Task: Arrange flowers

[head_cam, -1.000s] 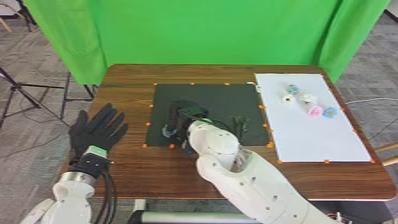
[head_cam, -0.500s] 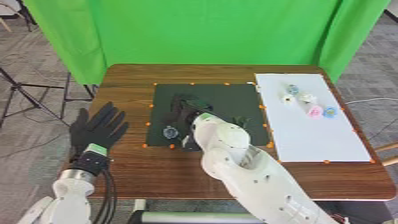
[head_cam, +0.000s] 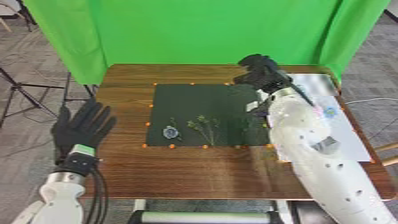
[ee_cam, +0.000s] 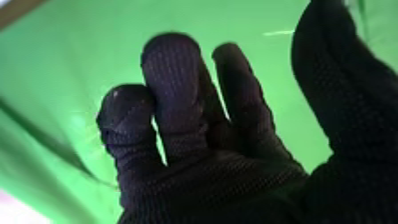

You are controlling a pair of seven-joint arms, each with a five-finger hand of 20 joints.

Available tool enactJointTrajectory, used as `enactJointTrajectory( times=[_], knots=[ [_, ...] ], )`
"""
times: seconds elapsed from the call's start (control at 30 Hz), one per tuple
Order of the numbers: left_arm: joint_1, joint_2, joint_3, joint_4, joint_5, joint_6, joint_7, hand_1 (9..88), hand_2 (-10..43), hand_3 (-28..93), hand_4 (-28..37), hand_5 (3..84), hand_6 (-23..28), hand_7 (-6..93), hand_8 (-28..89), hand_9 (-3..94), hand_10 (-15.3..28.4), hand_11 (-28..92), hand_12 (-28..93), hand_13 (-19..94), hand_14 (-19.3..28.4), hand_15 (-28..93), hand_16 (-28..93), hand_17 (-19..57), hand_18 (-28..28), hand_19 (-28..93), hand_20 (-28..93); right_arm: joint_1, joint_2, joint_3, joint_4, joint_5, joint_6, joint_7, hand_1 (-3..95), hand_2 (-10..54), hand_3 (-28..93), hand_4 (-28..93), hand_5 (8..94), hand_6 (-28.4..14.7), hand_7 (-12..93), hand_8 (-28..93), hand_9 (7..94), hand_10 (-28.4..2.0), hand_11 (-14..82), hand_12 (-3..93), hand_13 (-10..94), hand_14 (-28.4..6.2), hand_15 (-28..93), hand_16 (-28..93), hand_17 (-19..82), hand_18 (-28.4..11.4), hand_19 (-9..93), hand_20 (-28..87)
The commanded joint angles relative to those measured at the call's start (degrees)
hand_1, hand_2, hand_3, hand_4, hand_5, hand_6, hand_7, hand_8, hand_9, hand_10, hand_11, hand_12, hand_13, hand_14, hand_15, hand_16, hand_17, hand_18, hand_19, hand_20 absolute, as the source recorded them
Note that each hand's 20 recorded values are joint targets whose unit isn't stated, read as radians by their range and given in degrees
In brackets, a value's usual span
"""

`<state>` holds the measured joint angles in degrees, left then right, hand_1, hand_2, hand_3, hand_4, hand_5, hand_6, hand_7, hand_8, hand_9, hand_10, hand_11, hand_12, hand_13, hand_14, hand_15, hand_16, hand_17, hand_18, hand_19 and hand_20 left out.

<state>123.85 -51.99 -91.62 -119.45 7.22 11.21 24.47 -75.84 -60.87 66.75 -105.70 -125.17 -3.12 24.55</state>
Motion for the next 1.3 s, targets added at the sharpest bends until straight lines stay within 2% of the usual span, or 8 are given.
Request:
enactJointTrajectory(
  times=[0.03,0.17,0.57,0.63,0.73,0.83,1.0,1.3],
  knots=[
    [1.4,-0.37,-1.52,-0.29,0.34,-0.03,-0.96,23.8,14.7,69,-28.3,39.0,6.1,16.5,-11,33.8,11.9,19,9,24,12.8,34,-9,-5.3,14.2,36,9,-4.2,8.2,4.8,2.1,-3.7,-1.9,10.1,37.6,-9.5,78,-25,46.5,-7.1,14,-10,48.1,-15.3,9.7,13.9,66,-11.8,68,28,38,-20.9,91,35],
    [1.1,0.08,-1.10,-0.34,-0.17,-0.12,0.58,23.9,14.7,69,-28.3,39.1,6.1,16.5,-11,33.7,11.9,19,9,24,12.8,34,-9,-5.3,14.2,36,9,-6.6,9.5,7.8,2.8,-5.4,-2.9,11.8,39.1,-9.5,79,-26,46.8,-7.1,14,-10,47.6,-15.2,9.3,13.6,65,-11.9,69,28,39,-21.1,91,35],
    [0.9,0.00,-1.03,-0.50,-0.47,0.12,0.96,23.6,14.7,69,-28.3,39.1,6.2,16.5,-11,33.6,12.0,19,9,24,13.0,35,-9,-5.3,14.2,36,9,-6.6,10.0,9.2,5.9,-6.9,-9.1,18.5,43.2,-9.5,79,-28,47.7,-7.7,13,-10,47.4,-15.5,9.2,13.1,66,-11.4,69,27,40,-21.1,92,34],
    [1.0,-0.20,-1.34,-1.05,0.51,1.75,0.32,23.7,14.8,69,-28.3,39.0,6.2,16.5,-11,33.7,12.1,19,9,24,13.0,35,-9,-5.3,14.2,36,9,-7.1,9.9,9.7,6.3,-8.6,-10.8,17.3,46.0,-9.5,79,-27,47.9,-7.8,13,-10,47.4,-15.4,9.2,12.9,66,-11.2,69,27,40,-21.2,92,34],
    [1.1,0.41,-1.23,-0.83,0.00,1.36,1.29,24.4,14.9,69,-28.3,39.3,6.4,16.8,-11,33.6,12.1,19,9,24,12.9,35,-9,-5.3,14.2,36,9,-7.6,10.1,9.7,6.7,-10.1,-11.9,17.3,53.4,-9.5,77,-28,48.3,-6.7,14,-10,46.3,-14.4,9.0,12.7,66,-8.9,65,36,39,-21.2,91,34],
    [1.6,-0.87,-2.08,-1.10,1.41,1.47,0.20,24.7,14.8,69,-28.3,39.3,6.5,16.8,-11,33.5,12.0,19,9,24,12.9,35,-9,-5.3,14.2,36,9,-7.6,9.8,9.9,7.4,-8.9,-11.7,17.5,55.4,-9.5,77,-28,48.4,-6.3,15,-11,46.0,-14.1,8.8,12.7,65,-7.8,64,37,39,-21.1,90,34],
    [1.8,-1.46,-2.14,-1.09,1.67,1.33,-0.56,24.8,14.8,69,-28.3,39.3,6.5,16.9,-11,33.5,12.0,20,9,24,12.9,35,-9,-5.4,14.2,36,9,-8.0,8.3,10.3,9.4,-8.0,-11.1,16.0,55.8,-9.5,76,-28,53.0,-3.9,16,-11,51.7,-12.4,10.5,12.9,66,-7.6,63,37,39,-21.0,90,34],
    [3.0,-0.30,-1.75,-1.49,0.22,1.95,0.76,24.9,14.9,69,-28.3,39.3,6.5,17.0,-11,33.3,12.1,20,9,23,12.8,36,-9,-5.4,14.2,36,9,-8.2,7.6,8.7,10.6,-7.0,-11.4,15.5,55.9,-8.4,75,-28,61.0,-0.5,18,-10,62.9,-10.3,12.4,13.7,70,-6.5,57,37,40,-20.9,90,36]
  ],
)
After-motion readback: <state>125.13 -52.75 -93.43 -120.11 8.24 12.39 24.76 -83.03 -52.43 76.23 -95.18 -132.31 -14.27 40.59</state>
